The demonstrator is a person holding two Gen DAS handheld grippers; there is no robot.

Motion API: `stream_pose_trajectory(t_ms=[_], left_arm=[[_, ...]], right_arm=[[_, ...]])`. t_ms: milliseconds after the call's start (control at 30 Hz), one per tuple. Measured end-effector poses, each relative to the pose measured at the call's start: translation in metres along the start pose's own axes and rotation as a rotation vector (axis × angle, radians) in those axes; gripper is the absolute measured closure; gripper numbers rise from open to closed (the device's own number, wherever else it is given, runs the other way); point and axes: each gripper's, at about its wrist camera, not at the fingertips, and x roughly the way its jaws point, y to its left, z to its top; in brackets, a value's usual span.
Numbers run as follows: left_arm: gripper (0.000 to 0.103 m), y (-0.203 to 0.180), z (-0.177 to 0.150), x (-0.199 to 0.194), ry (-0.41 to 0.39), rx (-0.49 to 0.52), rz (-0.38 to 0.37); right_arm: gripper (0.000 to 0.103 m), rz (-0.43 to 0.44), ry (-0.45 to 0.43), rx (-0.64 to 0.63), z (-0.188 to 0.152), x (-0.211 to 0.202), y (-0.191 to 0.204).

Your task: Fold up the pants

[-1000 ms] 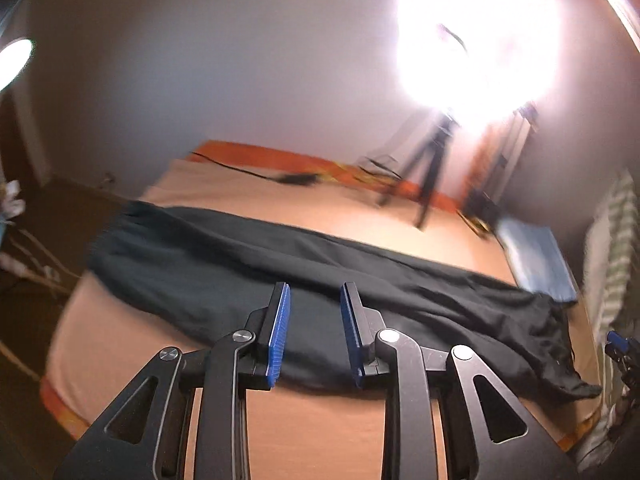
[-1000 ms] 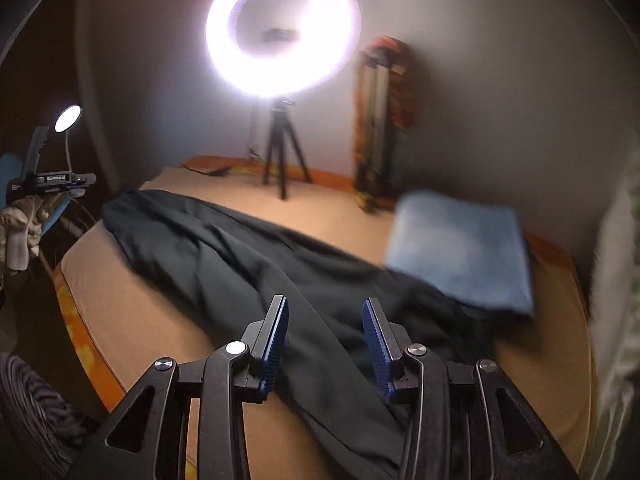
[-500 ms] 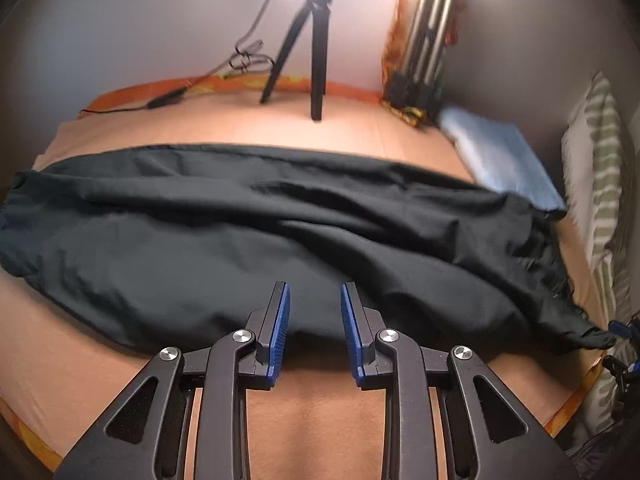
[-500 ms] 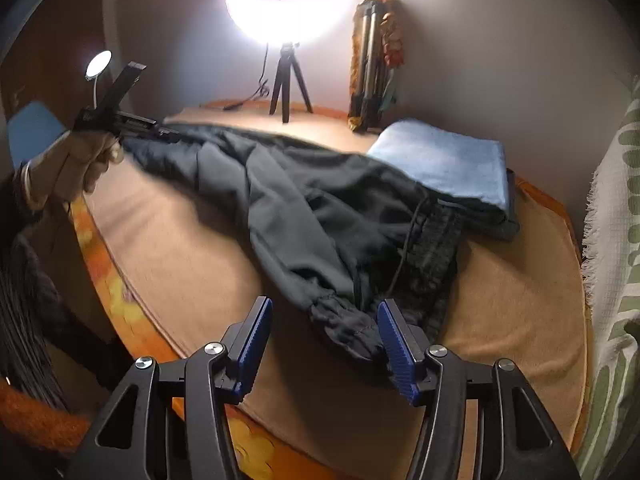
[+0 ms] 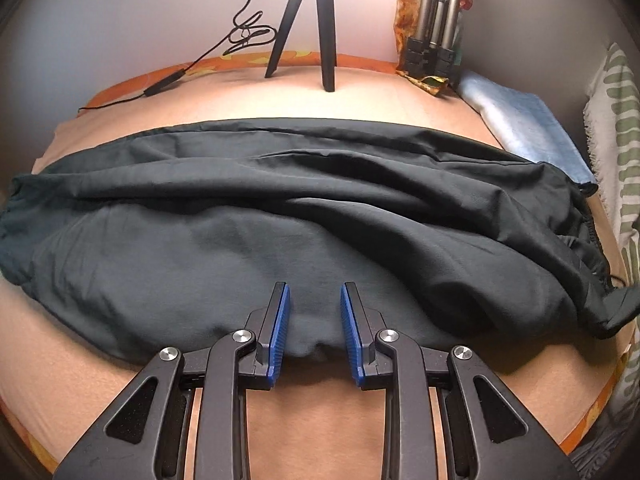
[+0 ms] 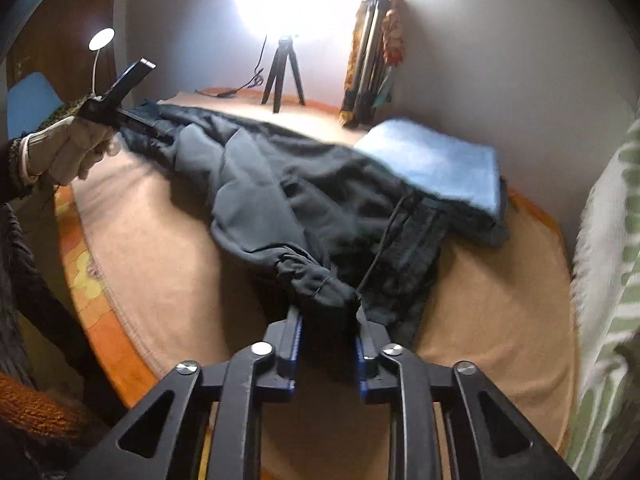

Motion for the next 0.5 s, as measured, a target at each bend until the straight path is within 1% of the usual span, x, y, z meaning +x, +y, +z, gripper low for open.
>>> stream_pose_trajectory(t_ms=[67,133,200,233,267,333,367,400,500], left_arm=[[0.079,0.002,0.001,0.000,-0.006,-0.006,0.005],[0.079,0.004,0.003,-0.002,-0.017,-0.011,0.015],[0.079,0.005,0.004,-0.003,-0.026,-0.015,0.022],[0.079,0.006,0.005,-0.003,-0.030,-0.015,0.027],[0.079,0.007,0.006,-0.003,-0.032,-0.015,0.032],[0.079,0.008,0.007,-0.003,-0.037,-0.015,0.040],[0.079,0.009,0.008,-0.003,-0.039,-0.014,0.043],[0.079,0.009,0.008,-0.003,-0.041,-0.012,0.047],[0.079,0.013,0.010,-0.003,-0.048,-0.013,0.060]], right_arm=[[0.090,-0.003,-0.033,0.029,0.014,0.002,-0.016],[0.091,-0.024,-0.074,0.092,0.029,0.008,-0.039],[0.092,-0.033,-0.091,0.180,0.041,0.019,-0.067],[0.092,-0.025,-0.093,0.247,0.048,0.031,-0.087],[0.092,-0.009,-0.087,0.282,0.052,0.041,-0.099],[0.092,0.035,-0.047,0.337,0.057,0.070,-0.116],[0.092,0.035,-0.034,0.349,0.057,0.080,-0.119],[0.092,0.040,0.000,0.373,0.056,0.098,-0.123],[0.091,0.039,0.066,0.415,0.045,0.131,-0.129]])
